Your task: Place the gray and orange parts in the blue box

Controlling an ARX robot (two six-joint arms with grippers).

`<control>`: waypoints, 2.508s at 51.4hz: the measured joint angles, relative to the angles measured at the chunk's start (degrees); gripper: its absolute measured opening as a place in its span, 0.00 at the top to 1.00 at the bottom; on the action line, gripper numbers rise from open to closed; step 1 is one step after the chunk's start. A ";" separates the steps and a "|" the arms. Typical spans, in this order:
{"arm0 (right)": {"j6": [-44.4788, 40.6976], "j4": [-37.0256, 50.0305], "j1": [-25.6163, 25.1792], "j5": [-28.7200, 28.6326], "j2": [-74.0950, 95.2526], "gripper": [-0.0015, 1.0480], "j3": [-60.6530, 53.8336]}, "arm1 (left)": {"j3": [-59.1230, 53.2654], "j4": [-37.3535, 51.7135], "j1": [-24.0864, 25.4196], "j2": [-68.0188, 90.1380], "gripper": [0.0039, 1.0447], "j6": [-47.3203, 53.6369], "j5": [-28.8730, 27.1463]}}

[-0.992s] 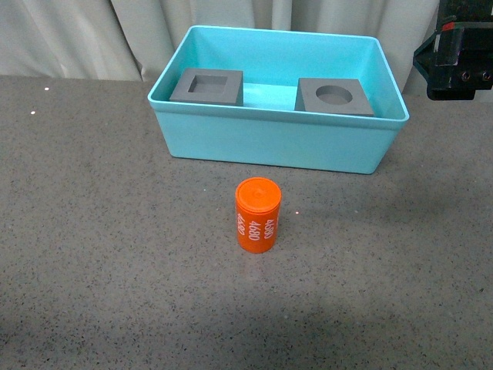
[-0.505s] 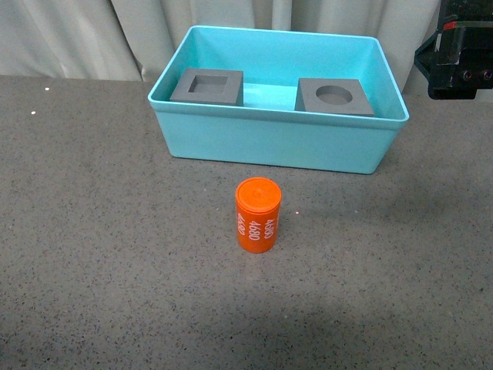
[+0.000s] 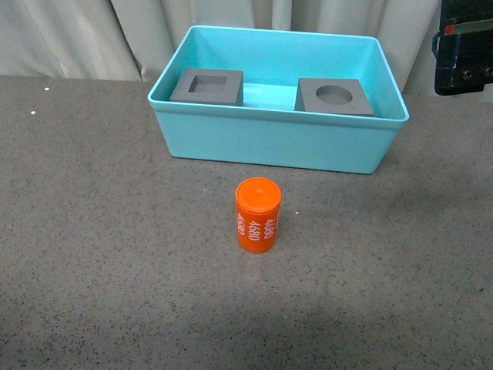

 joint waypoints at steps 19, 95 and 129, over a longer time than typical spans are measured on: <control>-8.50 -27.26 7.45 -17.31 9.42 0.09 13.66 | 0.00 -0.02 0.00 -0.02 0.06 0.00 -0.02; -6.97 -40.02 16.35 -15.39 33.18 0.59 31.52 | 0.00 -0.04 0.00 -0.02 0.06 0.00 -0.02; -4.92 -44.09 7.41 -14.47 30.51 0.59 51.28 | 0.00 -0.04 0.00 -0.02 0.06 0.00 -0.02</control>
